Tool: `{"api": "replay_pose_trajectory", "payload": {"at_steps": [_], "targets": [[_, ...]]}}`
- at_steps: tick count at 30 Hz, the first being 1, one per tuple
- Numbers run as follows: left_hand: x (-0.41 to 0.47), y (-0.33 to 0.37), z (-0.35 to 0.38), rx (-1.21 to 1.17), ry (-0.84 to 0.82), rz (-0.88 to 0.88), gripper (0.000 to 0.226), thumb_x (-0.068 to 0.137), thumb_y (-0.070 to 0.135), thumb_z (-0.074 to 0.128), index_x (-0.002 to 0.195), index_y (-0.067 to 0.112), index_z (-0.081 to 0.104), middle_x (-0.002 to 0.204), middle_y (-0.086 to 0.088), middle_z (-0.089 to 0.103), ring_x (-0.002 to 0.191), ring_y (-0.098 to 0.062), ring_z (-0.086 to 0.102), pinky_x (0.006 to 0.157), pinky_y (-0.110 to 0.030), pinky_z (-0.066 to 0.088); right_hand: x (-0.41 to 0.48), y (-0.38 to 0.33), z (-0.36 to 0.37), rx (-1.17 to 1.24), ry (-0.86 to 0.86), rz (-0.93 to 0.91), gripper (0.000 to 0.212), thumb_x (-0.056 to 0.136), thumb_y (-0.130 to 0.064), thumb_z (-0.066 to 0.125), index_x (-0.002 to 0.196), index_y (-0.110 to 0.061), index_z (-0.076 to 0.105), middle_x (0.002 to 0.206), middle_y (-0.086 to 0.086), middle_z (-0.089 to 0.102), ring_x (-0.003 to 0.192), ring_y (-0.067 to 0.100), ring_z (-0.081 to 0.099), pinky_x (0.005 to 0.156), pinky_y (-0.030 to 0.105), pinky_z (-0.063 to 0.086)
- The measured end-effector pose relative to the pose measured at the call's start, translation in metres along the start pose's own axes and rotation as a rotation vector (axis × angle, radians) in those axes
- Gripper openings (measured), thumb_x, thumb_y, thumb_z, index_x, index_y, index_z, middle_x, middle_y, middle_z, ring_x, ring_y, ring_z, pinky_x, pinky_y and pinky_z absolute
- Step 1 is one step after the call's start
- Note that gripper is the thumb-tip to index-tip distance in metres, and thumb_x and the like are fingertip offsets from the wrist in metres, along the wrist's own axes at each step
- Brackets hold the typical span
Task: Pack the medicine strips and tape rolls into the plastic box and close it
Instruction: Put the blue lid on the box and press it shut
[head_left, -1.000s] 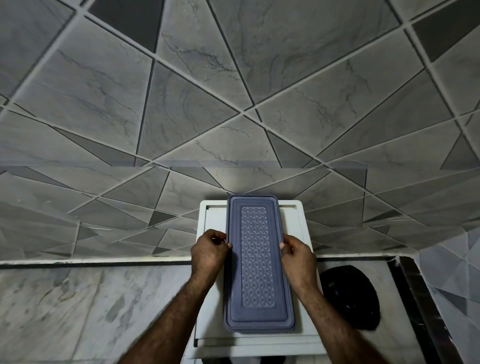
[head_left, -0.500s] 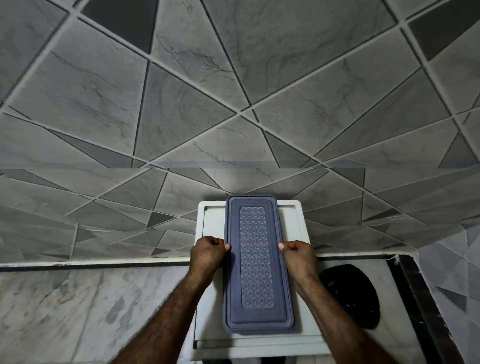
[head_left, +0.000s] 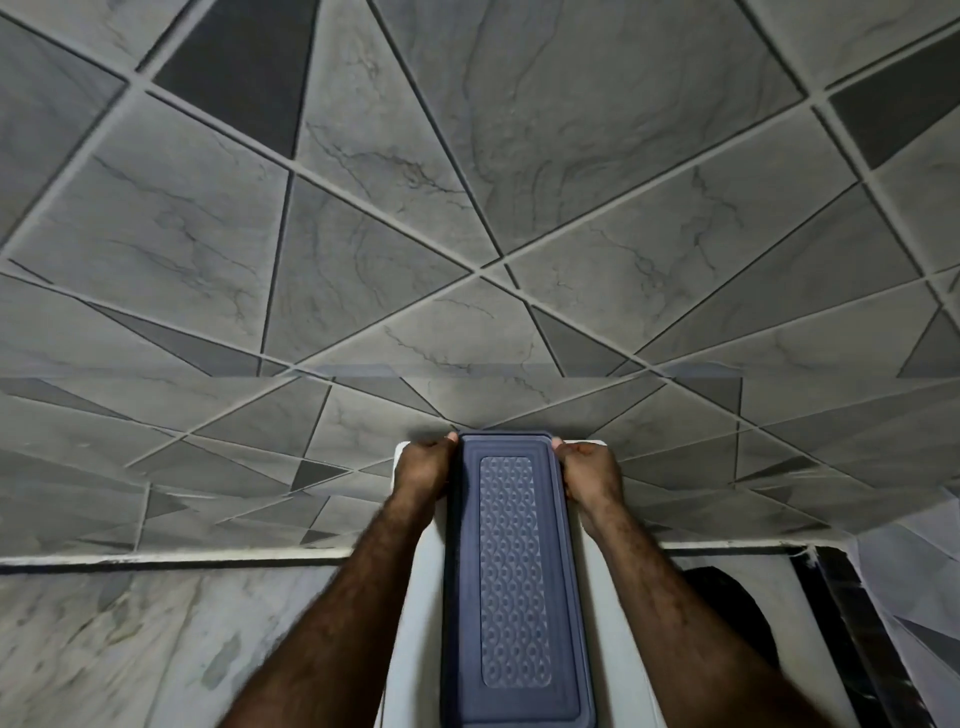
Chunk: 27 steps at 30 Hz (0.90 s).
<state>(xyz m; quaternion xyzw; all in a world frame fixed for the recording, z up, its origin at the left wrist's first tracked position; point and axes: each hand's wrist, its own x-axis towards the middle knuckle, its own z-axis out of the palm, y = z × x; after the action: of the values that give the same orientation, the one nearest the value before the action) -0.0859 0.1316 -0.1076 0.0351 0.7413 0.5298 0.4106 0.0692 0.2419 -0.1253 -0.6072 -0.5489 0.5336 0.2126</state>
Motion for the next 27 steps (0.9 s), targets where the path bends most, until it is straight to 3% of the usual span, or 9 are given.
{"api": "replay_pose_trajectory", "payload": {"at_steps": [2, 5, 9, 13, 15, 17, 19, 23, 27], "targets": [[0.013, -0.001, 0.006, -0.006, 0.021, -0.009, 0.034, 0.079, 0.044, 0.07, 0.068, 0.011, 0.066, 0.081, -0.011, 0.065, 0.078, -0.024, 0.06, 0.072, -0.036, 0.048, 0.008, -0.012, 0.006, 0.027, 0.028, -0.003, 0.046, 0.083, -0.037, 0.069, 0.048, -0.015, 0.049, 0.054, -0.002, 0.051, 0.055, 0.016, 0.046, 0.057, 0.03, 0.037], [0.02, -0.001, 0.011, 0.024, 0.074, -0.02, 0.034, 0.072, 0.043, 0.076, 0.066, 0.01, 0.07, 0.079, -0.016, 0.071, 0.072, -0.028, 0.062, 0.071, -0.032, 0.044, 0.013, -0.016, 0.014, 0.067, 0.077, 0.0, 0.035, 0.081, -0.03, 0.074, 0.053, -0.025, 0.055, 0.059, -0.009, 0.051, 0.064, 0.016, 0.05, 0.068, 0.031, 0.042], [0.021, 0.003, 0.019, 0.06, 0.209, 0.001, 0.035, 0.077, 0.034, 0.078, 0.065, 0.003, 0.068, 0.072, -0.016, 0.069, 0.074, -0.024, 0.061, 0.072, -0.029, 0.046, 0.016, -0.011, 0.019, 0.073, 0.137, 0.006, 0.025, 0.082, -0.027, 0.074, 0.075, -0.004, 0.073, 0.08, 0.012, 0.072, 0.083, 0.025, 0.065, 0.073, 0.031, 0.043], [0.024, 0.003, 0.024, 0.176, 0.281, 0.025, 0.037, 0.078, 0.037, 0.075, 0.086, 0.0, 0.075, 0.093, -0.019, 0.076, 0.092, -0.035, 0.069, 0.084, -0.036, 0.053, 0.015, -0.015, 0.021, -0.031, 0.184, 0.004, 0.042, 0.087, -0.032, 0.068, 0.095, 0.009, 0.07, 0.104, 0.025, 0.072, 0.098, 0.036, 0.066, 0.074, 0.031, 0.041], [0.026, 0.002, 0.024, 0.193, 0.288, 0.039, 0.038, 0.078, 0.038, 0.075, 0.087, 0.001, 0.076, 0.093, -0.019, 0.076, 0.092, -0.036, 0.068, 0.083, -0.035, 0.053, 0.016, -0.014, 0.023, -0.053, 0.212, -0.01, 0.041, 0.087, -0.032, 0.068, 0.09, 0.009, 0.071, 0.097, 0.026, 0.072, 0.09, 0.036, 0.066, 0.073, 0.032, 0.04], [0.026, -0.001, 0.023, 0.199, 0.278, 0.059, 0.039, 0.077, 0.041, 0.075, 0.085, 0.003, 0.076, 0.088, -0.016, 0.076, 0.087, -0.034, 0.069, 0.08, -0.035, 0.053, 0.015, -0.012, 0.023, 0.025, 0.22, -0.016, 0.037, 0.083, -0.03, 0.073, 0.061, -0.001, 0.067, 0.064, 0.015, 0.069, 0.064, 0.028, 0.056, 0.065, 0.036, 0.038], [0.024, -0.004, 0.017, 0.206, 0.24, 0.092, 0.039, 0.074, 0.044, 0.076, 0.079, 0.005, 0.075, 0.077, -0.01, 0.075, 0.079, -0.029, 0.07, 0.075, -0.036, 0.054, 0.017, -0.003, 0.02, 0.098, 0.18, -0.031, 0.049, 0.079, -0.028, 0.076, 0.043, -0.009, 0.05, 0.039, -0.007, 0.049, 0.052, 0.019, 0.042, 0.061, 0.041, 0.039], [-0.005, -0.012, -0.011, 0.145, -0.017, 0.035, 0.031, 0.073, 0.04, 0.079, 0.073, 0.011, 0.069, 0.076, -0.006, 0.067, 0.066, -0.021, 0.058, 0.062, -0.035, 0.05, -0.006, 0.026, -0.003, 0.034, -0.018, -0.054, 0.026, 0.078, -0.031, 0.077, 0.075, -0.007, 0.07, 0.073, 0.001, 0.069, 0.073, 0.017, 0.059, 0.074, 0.034, 0.048], [-0.071, -0.042, -0.047, 0.137, -0.289, -0.154, 0.022, 0.079, 0.024, 0.079, 0.083, 0.015, 0.059, 0.076, -0.012, 0.047, 0.058, -0.016, 0.043, 0.058, -0.023, 0.034, -0.07, 0.068, -0.033, 0.153, -0.104, 0.017, 0.017, 0.076, -0.017, 0.08, 0.075, -0.013, 0.063, 0.071, 0.0, 0.062, 0.071, 0.014, 0.055, 0.07, 0.028, 0.043]]}}
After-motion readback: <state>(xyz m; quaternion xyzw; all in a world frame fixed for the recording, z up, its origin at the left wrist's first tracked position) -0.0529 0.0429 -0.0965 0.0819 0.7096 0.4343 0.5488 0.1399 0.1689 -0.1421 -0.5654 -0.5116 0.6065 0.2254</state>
